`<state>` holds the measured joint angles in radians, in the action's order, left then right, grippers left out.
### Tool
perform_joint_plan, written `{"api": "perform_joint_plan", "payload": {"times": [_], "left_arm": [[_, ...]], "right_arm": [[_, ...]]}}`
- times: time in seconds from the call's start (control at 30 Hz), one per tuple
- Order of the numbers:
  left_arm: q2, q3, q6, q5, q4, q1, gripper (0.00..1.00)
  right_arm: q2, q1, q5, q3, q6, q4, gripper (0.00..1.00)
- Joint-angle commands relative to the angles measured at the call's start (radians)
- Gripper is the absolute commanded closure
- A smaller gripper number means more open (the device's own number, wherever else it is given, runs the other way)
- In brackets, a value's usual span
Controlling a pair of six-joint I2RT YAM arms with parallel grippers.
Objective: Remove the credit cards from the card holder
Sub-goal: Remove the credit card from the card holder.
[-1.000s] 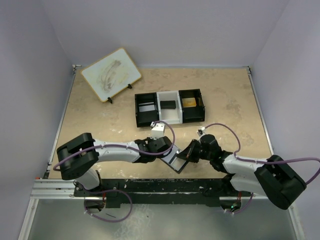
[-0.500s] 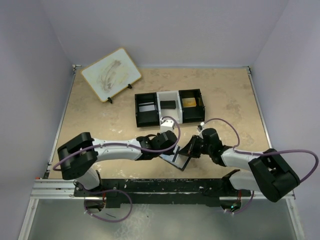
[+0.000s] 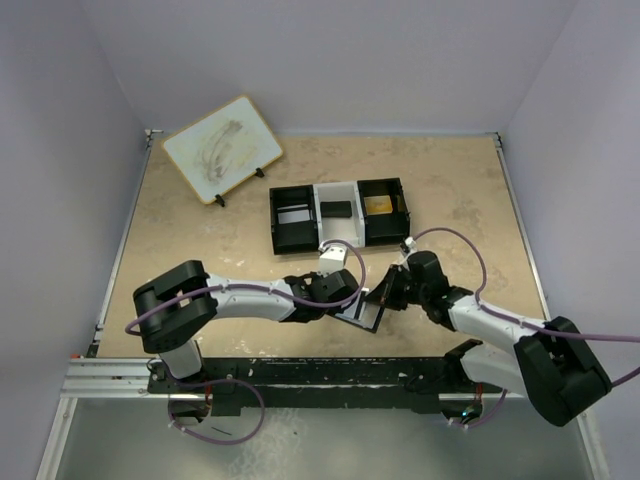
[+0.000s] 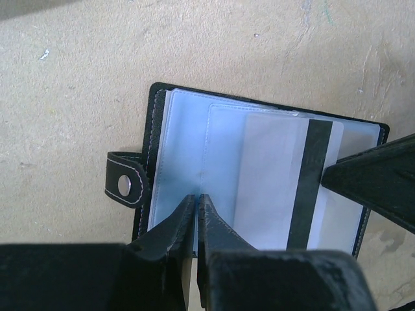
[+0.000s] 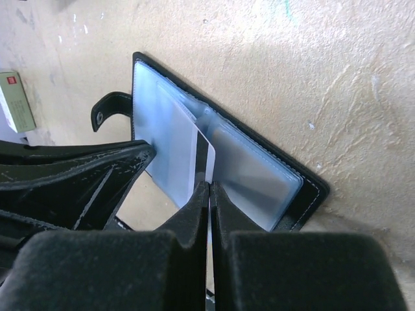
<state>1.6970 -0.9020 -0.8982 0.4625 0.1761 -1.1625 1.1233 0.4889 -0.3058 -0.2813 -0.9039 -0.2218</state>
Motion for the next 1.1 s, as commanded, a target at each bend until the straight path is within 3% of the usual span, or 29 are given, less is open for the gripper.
{"api": "perform_joint_plan", "payload": {"times": [0.0, 0.13, 0.2, 0.4, 0.47, 0.53, 0.67, 0.8, 0.93, 1.07], "left_arm": [[0.020, -0.020, 0.001, 0.040, 0.036, -0.009, 0.98], [0.026, -0.021, 0.004, 0.024, 0.023, -0.014, 0.98], [0.029, -0.023, 0.004, 0.022, 0.025, -0.017, 0.98], [0.035, -0.023, -0.006, 0.010, 0.019, -0.018, 0.99], [0.037, -0.023, -0.011, 0.010, 0.020, -0.019, 0.99], [0.037, -0.021, -0.013, 0.011, 0.024, -0.018, 0.99], [0.031, -0.019, -0.018, 0.036, 0.050, -0.018, 1.00], [0.014, -0.014, -0.033, 0.074, 0.075, -0.017, 1.00], [-0.010, -0.019, -0.024, 0.072, 0.070, -0.018, 1.00], [-0.070, -0.056, 0.006, 0.078, 0.052, -0.039, 0.94]], "right_arm": [[0.026, -0.005, 0.035, -0.058, 0.057, 0.062, 1.00], [0.086, -0.005, -0.044, -0.054, 0.039, -0.008, 0.94], [0.106, -0.004, -0.075, -0.032, 0.002, -0.069, 0.84], [0.136, -0.006, -0.073, 0.071, -0.156, -0.259, 0.73], [0.134, -0.006, -0.070, 0.100, -0.185, -0.295, 0.75], [0.116, -0.005, -0.048, 0.106, -0.184, -0.293, 0.84], [0.018, -0.004, -0.013, 0.069, -0.134, -0.136, 0.99], [-0.107, -0.007, 0.089, 0.046, -0.085, 0.038, 1.00], [-0.141, -0.007, 0.056, 0.084, -0.090, -0.001, 1.00], [-0.047, -0.006, 0.016, 0.080, -0.076, -0.044, 1.00]]}}
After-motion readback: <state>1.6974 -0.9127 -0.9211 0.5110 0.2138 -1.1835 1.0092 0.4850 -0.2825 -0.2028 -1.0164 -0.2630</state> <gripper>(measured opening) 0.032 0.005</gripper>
